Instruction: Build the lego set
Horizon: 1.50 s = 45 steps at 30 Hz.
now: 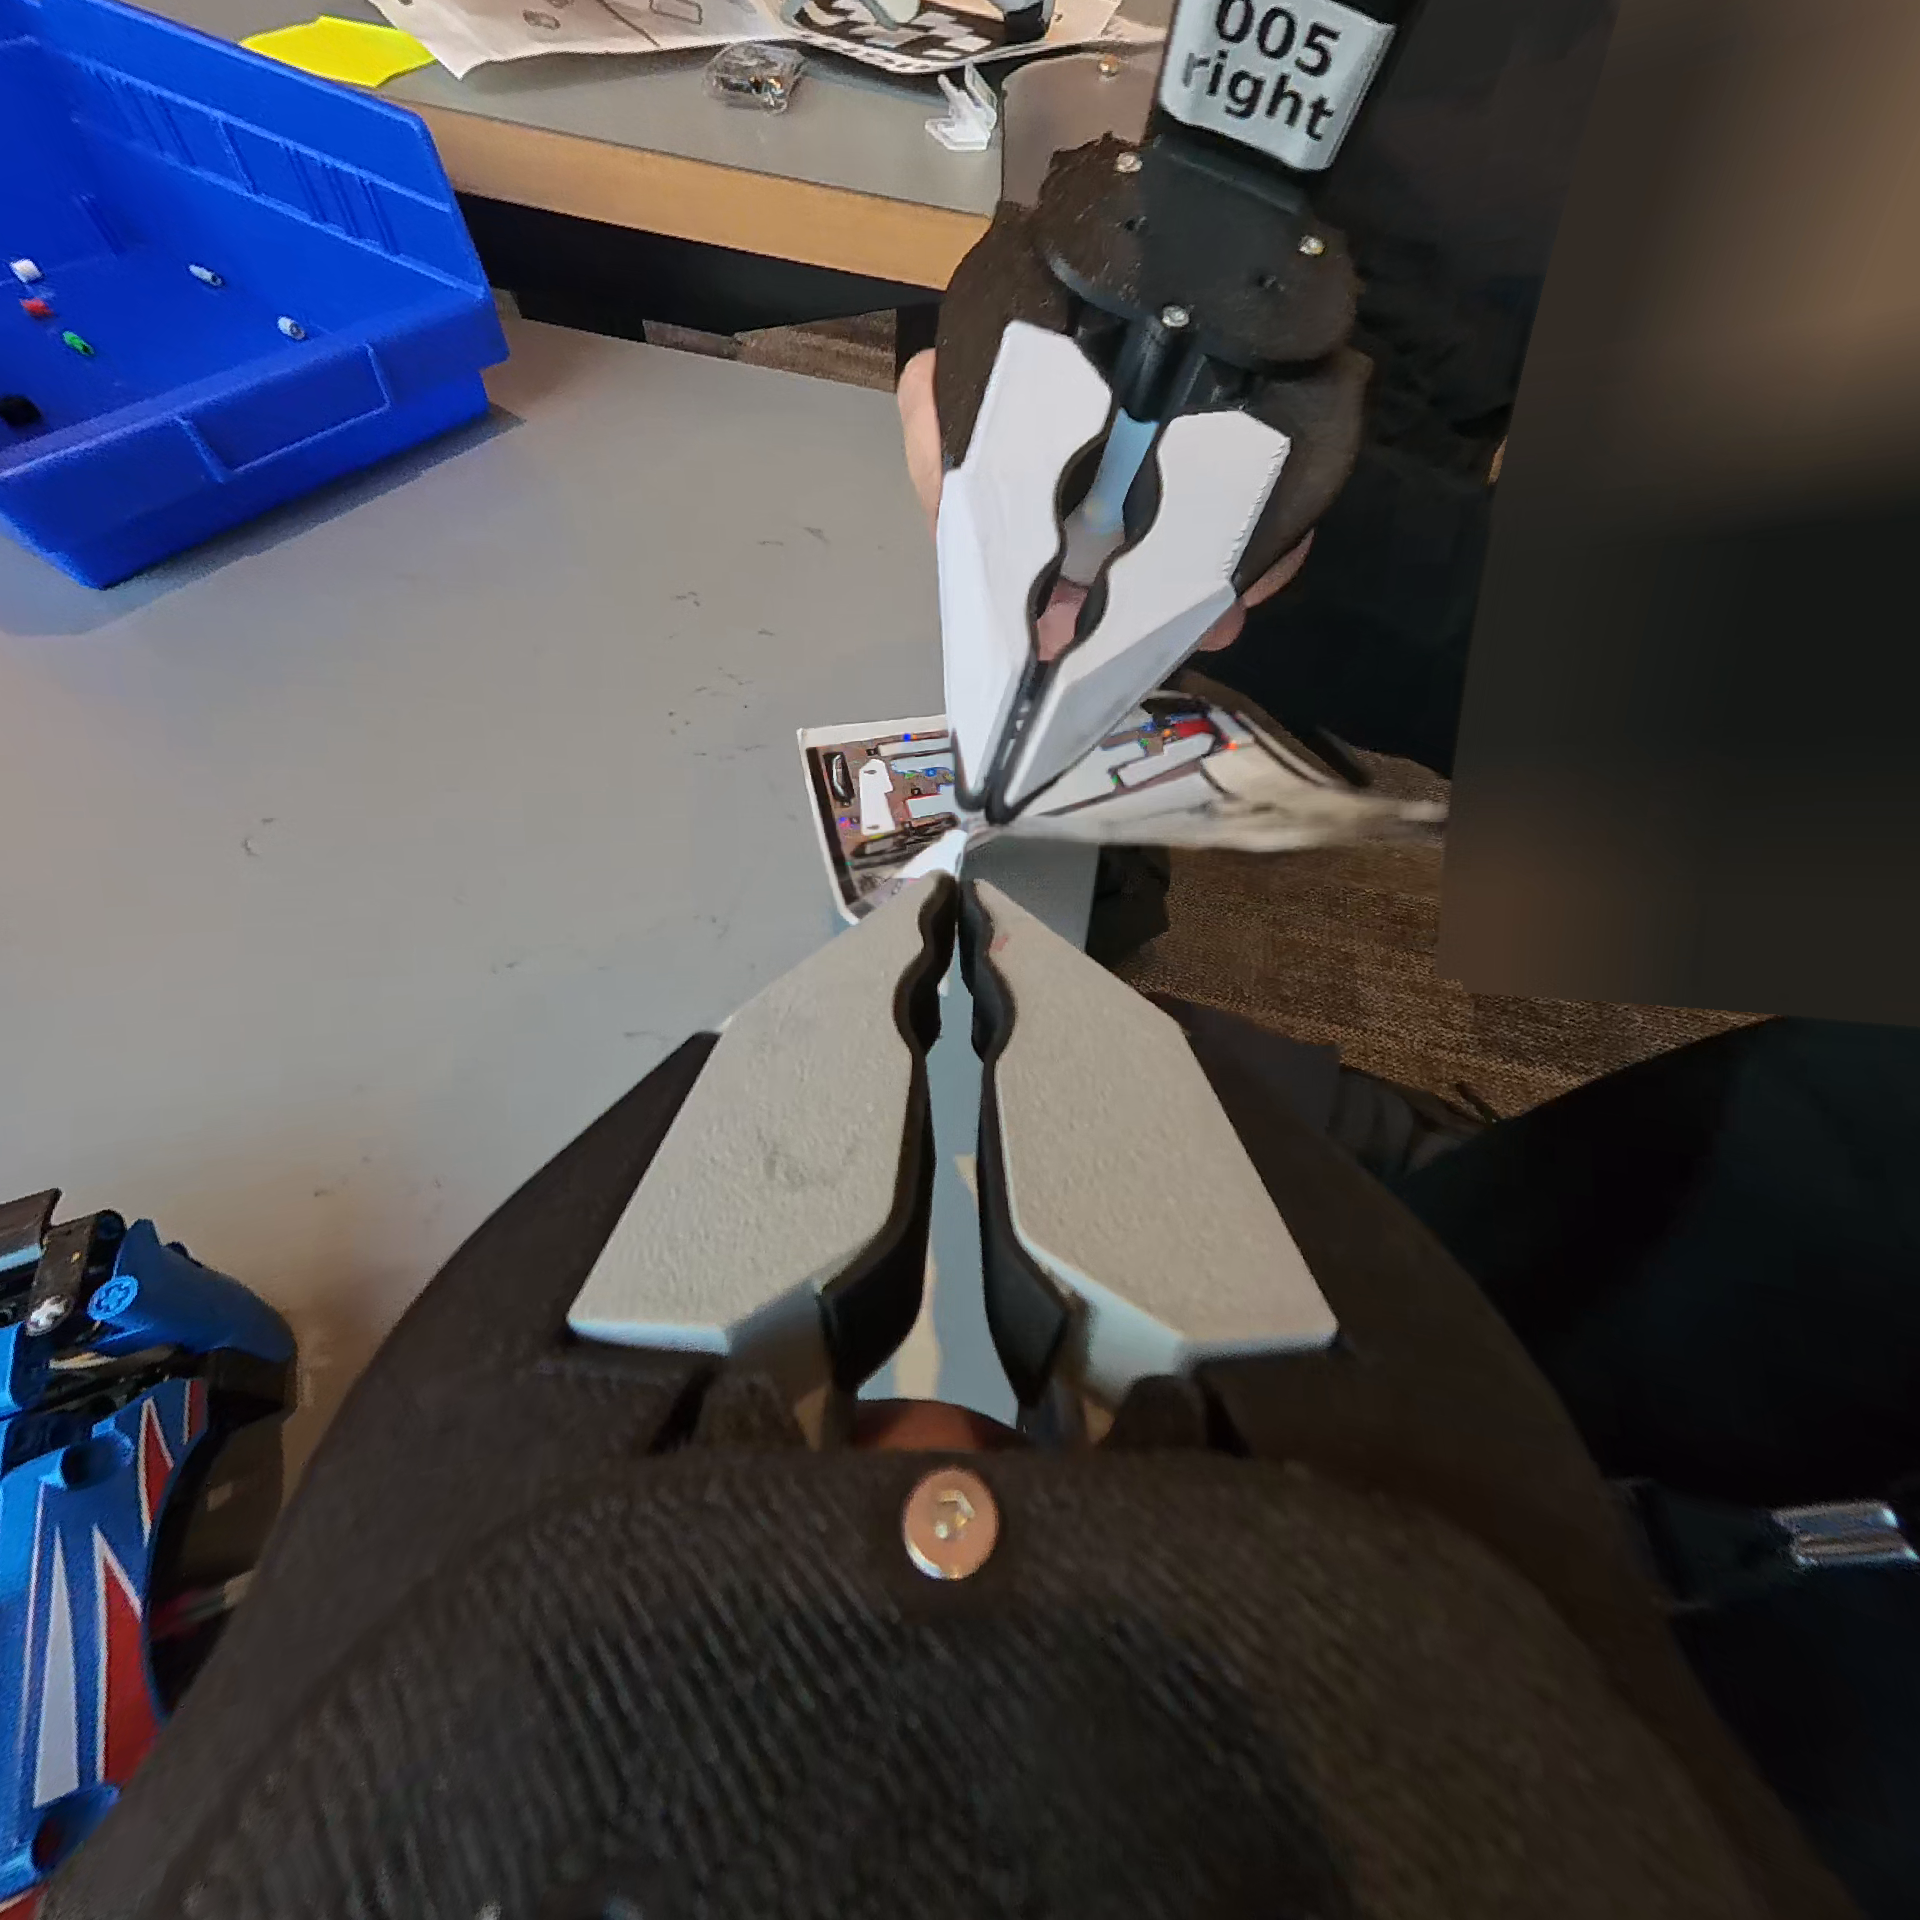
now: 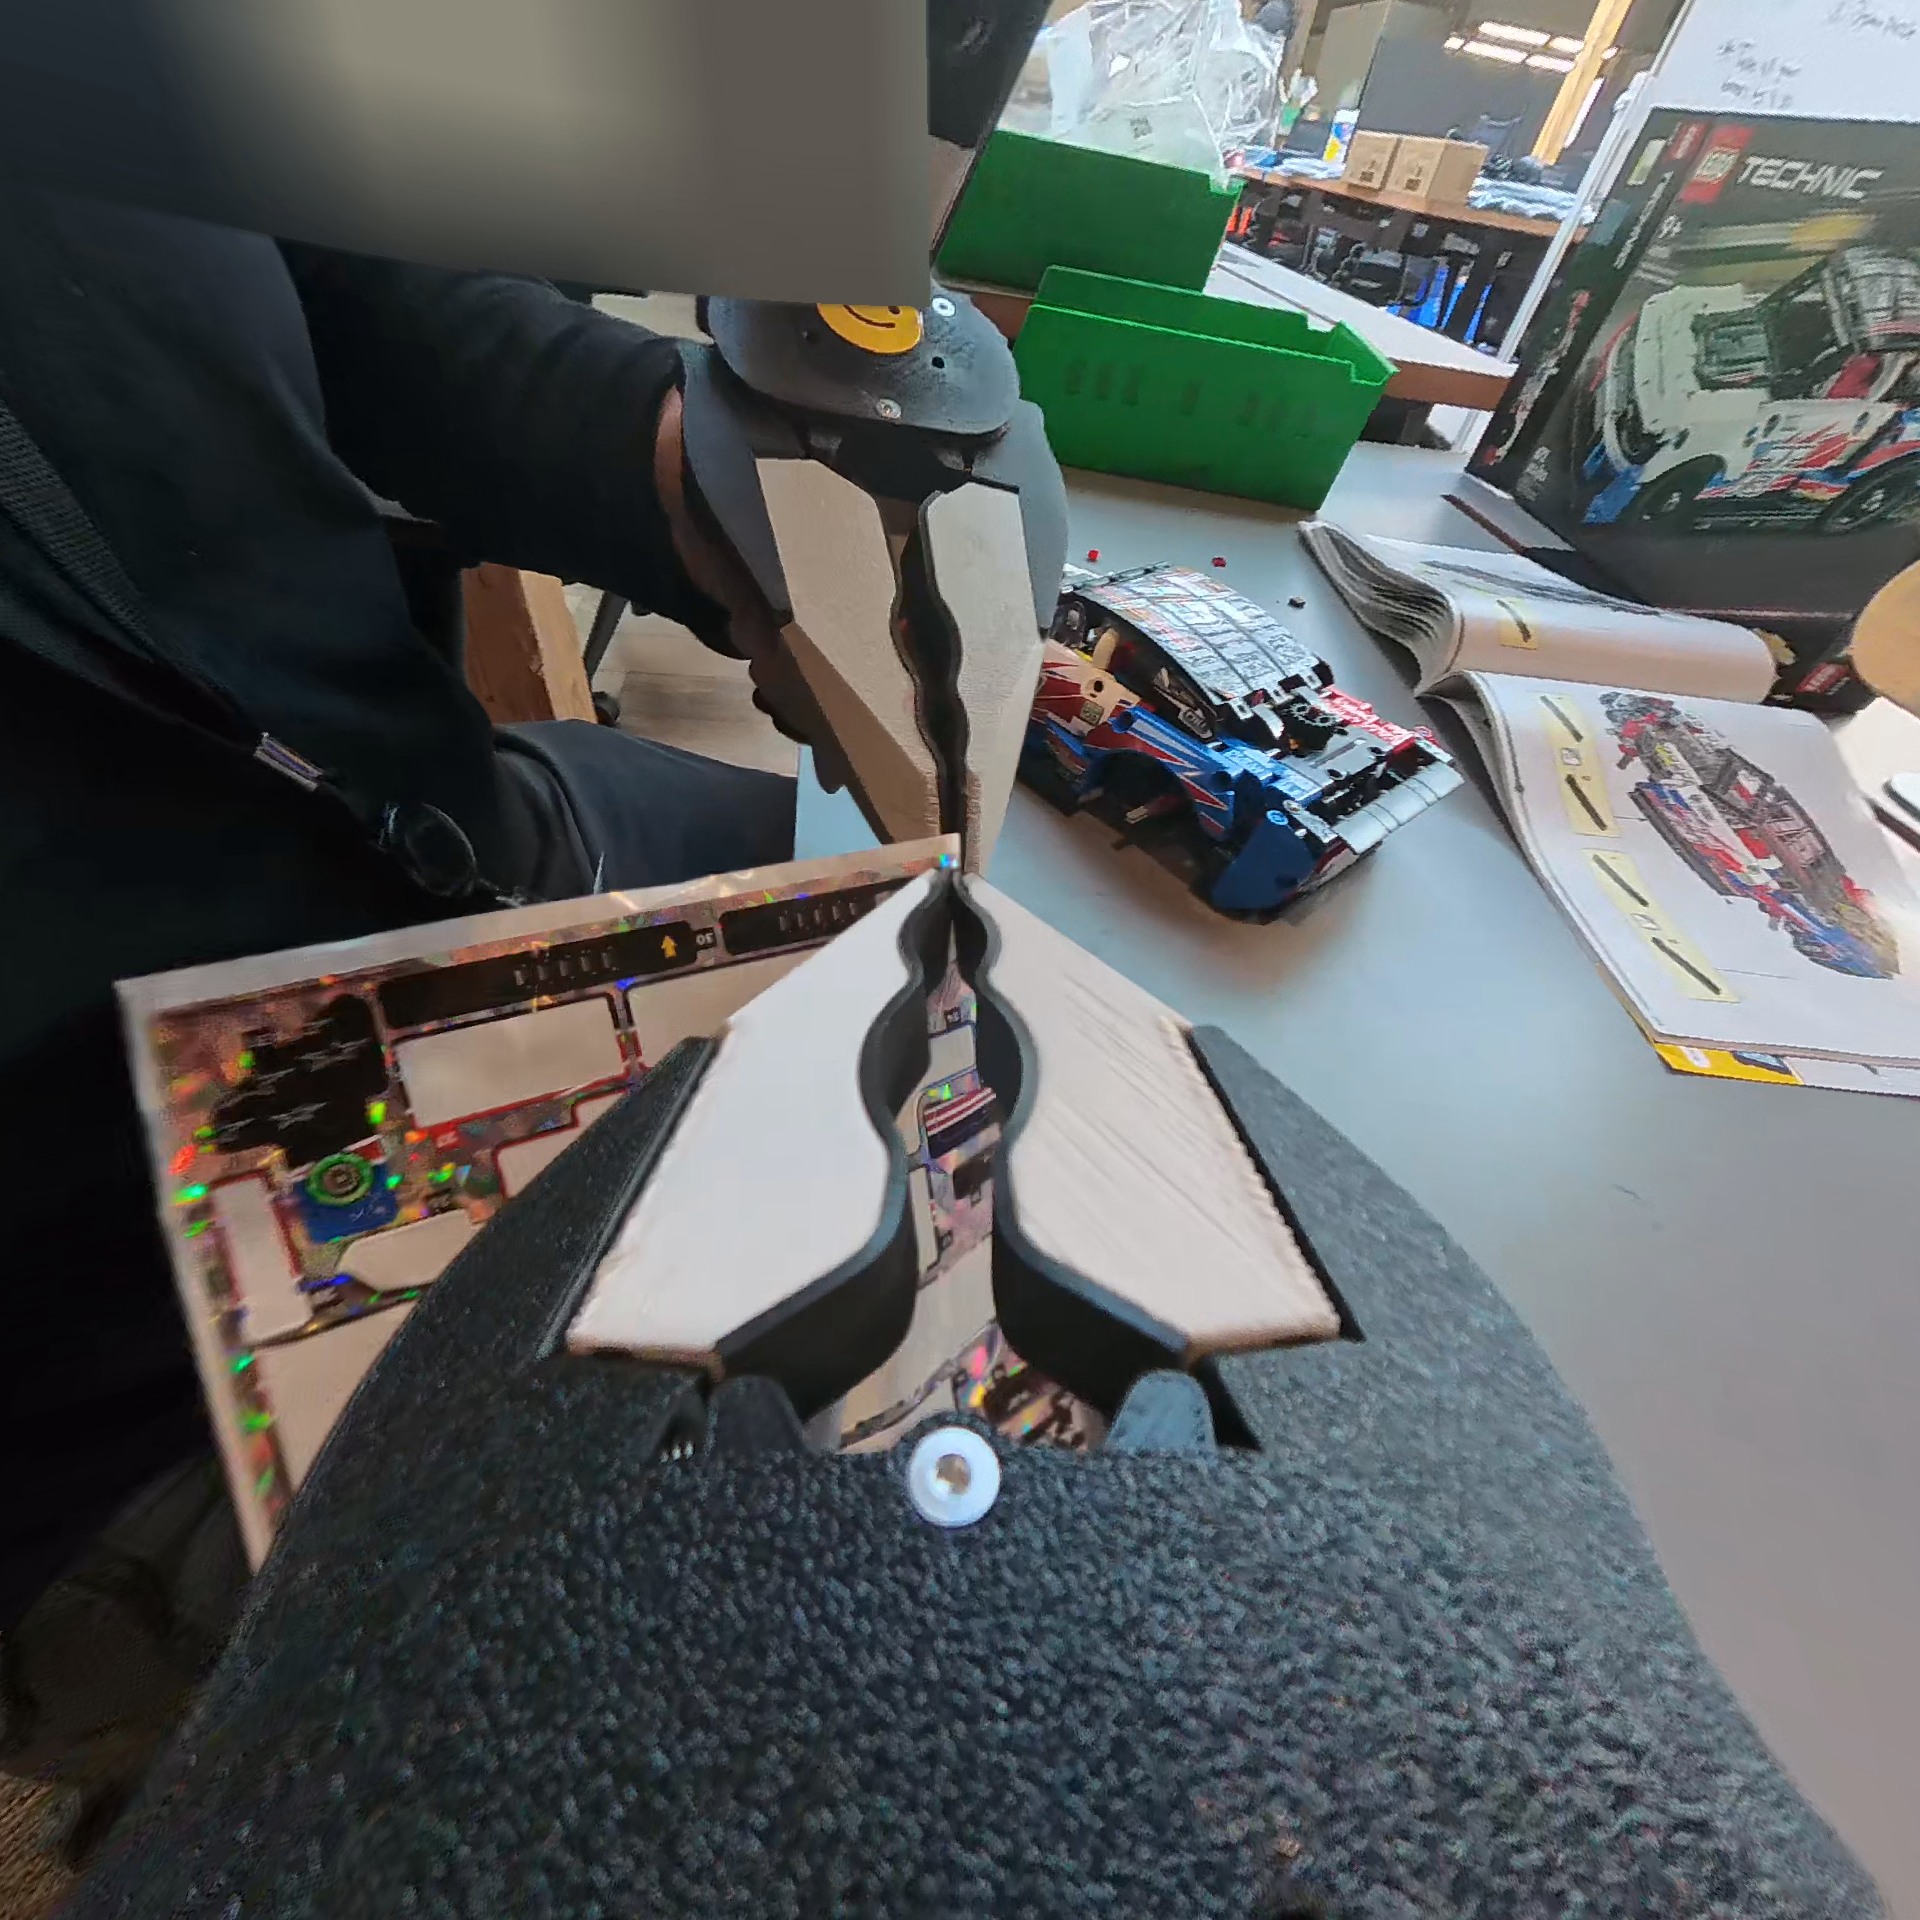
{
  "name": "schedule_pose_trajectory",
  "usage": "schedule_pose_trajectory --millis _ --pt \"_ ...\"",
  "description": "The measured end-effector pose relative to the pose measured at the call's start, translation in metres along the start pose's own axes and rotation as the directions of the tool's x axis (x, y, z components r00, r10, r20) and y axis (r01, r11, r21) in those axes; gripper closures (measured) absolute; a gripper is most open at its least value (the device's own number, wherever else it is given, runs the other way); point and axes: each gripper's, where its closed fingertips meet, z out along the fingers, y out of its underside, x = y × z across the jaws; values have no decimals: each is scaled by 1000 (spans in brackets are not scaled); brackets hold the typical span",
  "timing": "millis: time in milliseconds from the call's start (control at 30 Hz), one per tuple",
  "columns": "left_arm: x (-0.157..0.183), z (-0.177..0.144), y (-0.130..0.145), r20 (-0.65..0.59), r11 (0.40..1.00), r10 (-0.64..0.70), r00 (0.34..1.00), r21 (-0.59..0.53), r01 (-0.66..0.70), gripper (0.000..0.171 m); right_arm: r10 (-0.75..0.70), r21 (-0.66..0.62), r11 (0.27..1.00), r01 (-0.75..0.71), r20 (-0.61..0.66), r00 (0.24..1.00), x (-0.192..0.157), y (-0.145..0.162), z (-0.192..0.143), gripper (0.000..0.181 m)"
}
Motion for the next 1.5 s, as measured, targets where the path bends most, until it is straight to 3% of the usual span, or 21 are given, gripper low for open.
schedule_pose_trajectory --millis 333,533,700,767,867,1100,1267,1367,1500 --pt "-12 2 5 48 1000 23 999 -2 -23 171 26 23 999 -25 -48 999 9 0 -11 181" --pt "-63 18 20 255 953 298 920 -135 -271 171 -4 103 994 35 -280 960 49 -38 -89 181" --pt "-86 49 22 317 864 500 806 -247 -439 171 -52 -14 999 51 -368 929 66 -50 -114 181" --pt "-87 58 27 313 880 467 827 -256 -399 171 -57 -52 998 40 -372 926 70 -50 -108 181" --pt "-76 51 33 287 906 409 866 -241 -348 148 -65 -112 993 26 -359 931 72 -43 -88 181" --pt "-43 -15 57 260 968 228 939 -162 -190 127 -43 -116 993 12 -266 963 78 -31 -31 181" --pt "-35 -61 70 299 999 28 954 -48 -14 124 1 -138 990 -27 -188 982 90 -12 9 181" --pt "-51 -75 76 377 998 49 925 -65 -27 130 22 -190 981 -45 -122 992 102 -5 32 181" --pt "-65 -78 60 352 1000 9 936 -31 2 131 18 -224 974 -31 -61 998 122 -15 53 181"
